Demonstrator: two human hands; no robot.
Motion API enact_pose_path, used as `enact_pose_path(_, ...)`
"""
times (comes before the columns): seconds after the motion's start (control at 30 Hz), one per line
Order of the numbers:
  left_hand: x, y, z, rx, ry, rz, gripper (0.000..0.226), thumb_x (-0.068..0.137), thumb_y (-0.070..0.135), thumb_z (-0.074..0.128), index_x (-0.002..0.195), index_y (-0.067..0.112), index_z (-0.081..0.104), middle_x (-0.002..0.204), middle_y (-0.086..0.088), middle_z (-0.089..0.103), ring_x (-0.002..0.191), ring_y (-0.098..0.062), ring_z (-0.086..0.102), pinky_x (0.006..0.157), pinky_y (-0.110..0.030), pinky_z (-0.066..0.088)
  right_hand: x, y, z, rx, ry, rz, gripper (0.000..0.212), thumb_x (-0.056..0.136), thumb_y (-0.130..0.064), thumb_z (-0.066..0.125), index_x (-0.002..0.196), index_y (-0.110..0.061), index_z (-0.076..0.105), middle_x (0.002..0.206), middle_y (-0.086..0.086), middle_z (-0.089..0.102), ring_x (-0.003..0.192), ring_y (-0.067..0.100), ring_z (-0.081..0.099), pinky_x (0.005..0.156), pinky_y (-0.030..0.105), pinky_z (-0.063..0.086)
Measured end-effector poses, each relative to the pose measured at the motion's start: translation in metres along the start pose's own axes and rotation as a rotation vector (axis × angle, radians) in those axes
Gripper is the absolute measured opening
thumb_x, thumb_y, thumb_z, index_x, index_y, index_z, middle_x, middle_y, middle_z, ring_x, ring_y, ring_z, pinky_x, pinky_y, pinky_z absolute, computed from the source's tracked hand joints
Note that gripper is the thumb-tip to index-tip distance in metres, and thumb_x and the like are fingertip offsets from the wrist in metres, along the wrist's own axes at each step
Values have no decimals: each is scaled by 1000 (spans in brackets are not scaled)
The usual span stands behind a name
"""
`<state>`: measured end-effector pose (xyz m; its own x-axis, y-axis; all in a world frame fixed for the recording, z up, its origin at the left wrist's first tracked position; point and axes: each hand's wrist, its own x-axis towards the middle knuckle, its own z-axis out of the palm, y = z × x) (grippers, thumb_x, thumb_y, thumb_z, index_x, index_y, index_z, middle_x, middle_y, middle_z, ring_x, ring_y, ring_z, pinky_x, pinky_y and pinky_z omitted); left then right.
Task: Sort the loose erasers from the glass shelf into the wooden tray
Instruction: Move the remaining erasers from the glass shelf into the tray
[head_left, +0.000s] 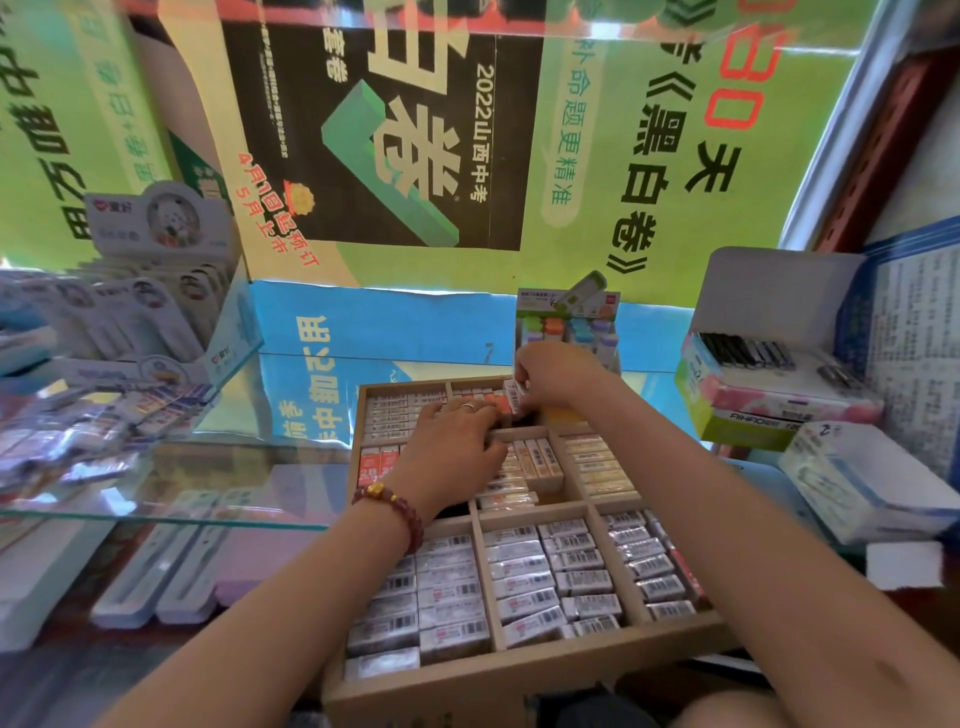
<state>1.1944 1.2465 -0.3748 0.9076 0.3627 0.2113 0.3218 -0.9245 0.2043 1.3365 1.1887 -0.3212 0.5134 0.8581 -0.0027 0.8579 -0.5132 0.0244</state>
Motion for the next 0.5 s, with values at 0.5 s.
enact_pose_path(0.5, -3, -3, 4, 2, 32, -21, 39, 95, 29, 35, 131, 23, 50, 142, 3, 46, 132, -15, 35, 111, -37, 16, -12, -6, 23, 27, 122, 81, 23, 90, -20, 57, 68, -17, 49, 67, -2, 46, 72, 20, 51, 58, 29, 37)
